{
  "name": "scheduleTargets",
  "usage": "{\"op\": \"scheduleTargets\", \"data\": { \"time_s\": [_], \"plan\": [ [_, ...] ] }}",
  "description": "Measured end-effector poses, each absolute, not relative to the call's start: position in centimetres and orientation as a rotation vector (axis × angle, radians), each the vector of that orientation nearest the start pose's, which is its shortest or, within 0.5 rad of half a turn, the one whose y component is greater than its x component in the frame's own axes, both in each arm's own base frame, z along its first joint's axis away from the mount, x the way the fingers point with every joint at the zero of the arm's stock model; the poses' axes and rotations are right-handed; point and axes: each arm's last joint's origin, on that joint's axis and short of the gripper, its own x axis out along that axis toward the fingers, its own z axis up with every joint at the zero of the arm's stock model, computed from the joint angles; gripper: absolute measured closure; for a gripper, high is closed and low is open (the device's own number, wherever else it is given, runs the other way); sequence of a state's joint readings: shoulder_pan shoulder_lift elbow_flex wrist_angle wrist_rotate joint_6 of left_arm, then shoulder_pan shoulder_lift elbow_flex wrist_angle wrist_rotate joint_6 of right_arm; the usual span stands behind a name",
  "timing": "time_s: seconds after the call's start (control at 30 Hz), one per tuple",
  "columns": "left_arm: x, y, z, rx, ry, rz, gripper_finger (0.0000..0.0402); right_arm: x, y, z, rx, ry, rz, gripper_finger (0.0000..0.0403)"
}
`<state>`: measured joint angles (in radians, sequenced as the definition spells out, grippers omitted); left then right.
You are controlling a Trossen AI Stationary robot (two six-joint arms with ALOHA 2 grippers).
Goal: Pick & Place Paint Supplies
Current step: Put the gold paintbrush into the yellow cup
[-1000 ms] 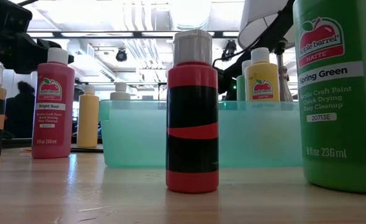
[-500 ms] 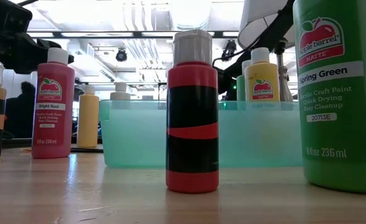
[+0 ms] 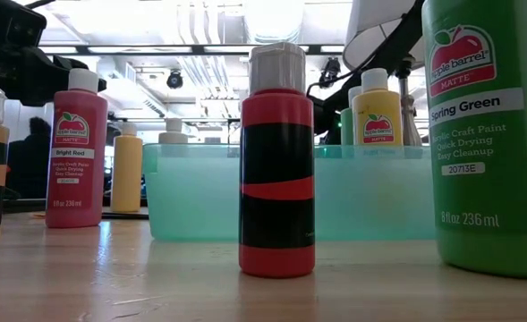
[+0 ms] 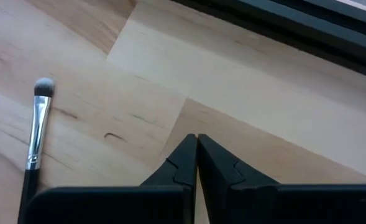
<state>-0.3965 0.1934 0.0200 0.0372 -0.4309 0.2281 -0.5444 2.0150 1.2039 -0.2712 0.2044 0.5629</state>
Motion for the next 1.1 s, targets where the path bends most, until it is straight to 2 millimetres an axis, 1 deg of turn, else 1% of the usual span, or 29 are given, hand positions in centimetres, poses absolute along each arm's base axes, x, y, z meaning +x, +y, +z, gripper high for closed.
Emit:
{"op": "scheduleTargets", "data": {
  "time_s": [0.17, 0.4, 0.63, 0.77, 0.93, 1.1],
  "plan": [
    [10.2, -3.0, 15.8, 0.282, 0.128, 0.02, 0.0371, 33.3, -19.7, 13.3, 0.657, 0.89, -0.904, 0.0395],
    [10.2, -3.0, 15.8, 0.283, 0.128, 0.02, 0.0371, 34.1, -17.5, 17.3, 0.579, 0.787, -0.819, 0.0395],
    [10.2, -3.0, 15.8, 0.282, 0.128, 0.02, 0.0371, 34.9, -14.0, 21.0, 0.476, 0.701, -0.707, 0.0395],
    [10.2, -3.0, 15.8, 0.283, 0.128, 0.02, 0.0371, 34.7, -12.3, 23.4, 0.433, 0.643, -0.659, 0.0395],
    [10.2, -3.0, 15.8, 0.283, 0.128, 0.02, 0.0371, 34.0, -10.2, 26.2, 0.371, 0.585, -0.585, 0.0395],
    [10.2, -3.0, 15.8, 0.283, 0.128, 0.02, 0.0371, 32.8, -7.5, 29.2, 0.28, 0.529, -0.439, 0.0395]
  ]
}}
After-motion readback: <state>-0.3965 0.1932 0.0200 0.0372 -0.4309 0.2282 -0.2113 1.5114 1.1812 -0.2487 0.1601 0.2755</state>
